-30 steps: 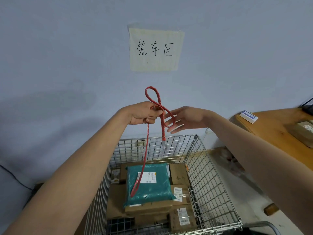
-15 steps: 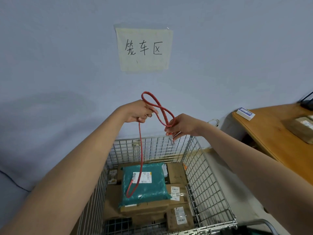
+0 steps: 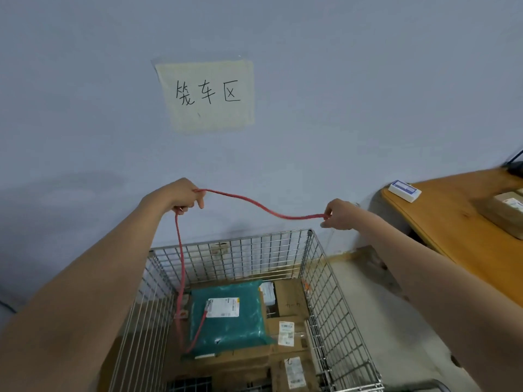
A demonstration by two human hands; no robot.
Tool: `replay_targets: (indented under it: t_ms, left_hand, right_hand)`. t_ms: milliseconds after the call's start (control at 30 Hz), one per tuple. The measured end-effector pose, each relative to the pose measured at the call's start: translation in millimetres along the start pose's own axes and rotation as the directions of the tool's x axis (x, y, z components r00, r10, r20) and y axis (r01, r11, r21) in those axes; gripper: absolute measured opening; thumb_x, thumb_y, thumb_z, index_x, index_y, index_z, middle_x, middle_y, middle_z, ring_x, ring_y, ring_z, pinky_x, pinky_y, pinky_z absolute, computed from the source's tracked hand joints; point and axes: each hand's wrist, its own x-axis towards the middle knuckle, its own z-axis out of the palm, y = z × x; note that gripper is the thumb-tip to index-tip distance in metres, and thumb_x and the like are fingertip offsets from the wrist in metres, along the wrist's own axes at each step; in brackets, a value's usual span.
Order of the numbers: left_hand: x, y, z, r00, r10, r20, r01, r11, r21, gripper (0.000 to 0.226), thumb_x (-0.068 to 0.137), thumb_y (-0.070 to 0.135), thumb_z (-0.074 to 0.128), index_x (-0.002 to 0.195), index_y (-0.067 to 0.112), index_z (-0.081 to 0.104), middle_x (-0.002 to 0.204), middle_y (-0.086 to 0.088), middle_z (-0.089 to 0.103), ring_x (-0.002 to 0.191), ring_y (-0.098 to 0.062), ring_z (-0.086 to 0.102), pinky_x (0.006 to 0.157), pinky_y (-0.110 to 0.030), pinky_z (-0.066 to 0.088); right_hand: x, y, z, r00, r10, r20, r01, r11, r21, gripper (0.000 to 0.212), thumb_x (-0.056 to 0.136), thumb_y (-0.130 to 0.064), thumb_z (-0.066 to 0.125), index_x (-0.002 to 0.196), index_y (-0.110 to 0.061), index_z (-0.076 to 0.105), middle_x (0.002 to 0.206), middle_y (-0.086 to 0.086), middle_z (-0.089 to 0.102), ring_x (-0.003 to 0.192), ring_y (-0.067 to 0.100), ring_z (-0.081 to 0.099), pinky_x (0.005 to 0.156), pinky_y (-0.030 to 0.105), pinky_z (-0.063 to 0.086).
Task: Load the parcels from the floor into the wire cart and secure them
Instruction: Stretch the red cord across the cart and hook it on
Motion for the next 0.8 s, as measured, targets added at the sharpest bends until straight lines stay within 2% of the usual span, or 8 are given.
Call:
replay_targets:
  t_ms: [133,233,300,400,500,667,733,800]
  left_hand:
    - [11,5,16,0.991,-0.008,-0.134,0.027,0.990,0.142,0.039,0.096,0.034,0.062,0.071,0.007,0.073,0.076,-0.014,0.070,0.071,-0.028,0.067,0.071,-0.035,0.057]
    - [16,9,37,0.995,-0.023,-0.094,0.037,0.988,0.150,0.040,0.097,0.038,0.061,0.074,0.008,0.074,0.075,-0.014,0.074,0.078,-0.026,0.072,0.081,-0.036,0.058]
    - [21,8,51,0.997,-0.026,-0.069,0.032,0.996,0.084,0.040,0.098,0.038,0.060,0.079,0.007,0.076,0.074,-0.012,0.075,0.081,-0.026,0.073,0.080,-0.035,0.060]
    - [24,7,65,0.994,0.008,-0.110,-0.016,0.997,-0.071,0.023,0.093,0.028,0.070,0.090,0.006,0.077,0.085,-0.013,0.074,0.078,-0.025,0.074,0.077,-0.034,0.061]
    - [14,7,68,0.990,0.032,-0.136,-0.075,0.945,-0.320,0.014,0.090,0.014,0.072,0.097,0.002,0.073,0.079,-0.023,0.071,0.074,-0.033,0.074,0.070,-0.037,0.063]
    - [13,-1,52,0.998,-0.059,-0.008,0.051,0.920,-0.388,0.034,0.104,0.021,0.049,0.081,0.000,0.062,0.068,-0.008,0.054,0.080,-0.027,0.066,0.087,-0.042,0.057]
    - [15,-1,44,0.991,-0.111,0.072,0.131,0.889,-0.439,0.039,0.107,0.029,0.043,0.076,0.008,0.054,0.072,-0.006,0.048,0.075,-0.020,0.056,0.080,-0.036,0.052]
    - [21,0,35,0.980,-0.178,0.093,0.196,0.741,-0.642,0.037,0.107,0.029,0.043,0.077,0.010,0.051,0.067,-0.004,0.040,0.064,-0.017,0.049,0.066,-0.028,0.051]
  right_hand:
    - [15,34,1,0.996,-0.017,-0.082,0.020,0.999,0.041,0.022,0.100,-0.024,0.054,0.105,-0.008,0.068,0.097,0.010,0.068,0.073,0.020,0.057,0.067,0.029,0.047]
    - [25,57,2,0.997,0.003,-0.077,0.003,0.996,0.088,0.029,0.103,-0.020,0.045,0.108,-0.005,0.069,0.103,0.013,0.069,0.083,0.024,0.057,0.079,0.035,0.045]
    - [31,69,-1,0.997,-0.001,-0.074,0.009,0.994,0.107,0.023,0.100,-0.010,0.045,0.104,-0.003,0.067,0.103,0.014,0.070,0.083,0.025,0.061,0.076,0.033,0.048]
    - [38,82,-12,0.995,-0.066,-0.075,0.080,0.977,0.196,0.037,0.096,0.004,0.043,0.121,-0.016,0.061,0.085,0.008,0.070,0.060,0.009,0.064,0.055,0.022,0.052]
    - [49,92,-23,0.985,-0.110,-0.131,0.138,0.964,0.227,0.019,0.100,-0.008,0.052,0.109,-0.015,0.067,0.069,0.006,0.064,0.047,0.005,0.054,0.043,0.018,0.039]
    - [60,99,-35,0.981,-0.145,-0.130,0.170,0.964,0.205,0.023,0.101,-0.016,0.049,0.094,-0.016,0.071,0.077,0.006,0.074,0.062,0.012,0.060,0.061,0.026,0.048]
    - [62,99,-36,0.980,-0.159,-0.117,0.177,0.971,0.162,0.027,0.102,-0.018,0.048,0.090,-0.021,0.072,0.088,0.002,0.074,0.072,0.013,0.060,0.070,0.030,0.048]
    - [64,99,-34,0.982,-0.133,-0.136,0.148,0.984,0.103,0.027,0.101,-0.020,0.049,0.093,-0.023,0.075,0.093,0.000,0.071,0.078,0.017,0.060,0.076,0.034,0.053]
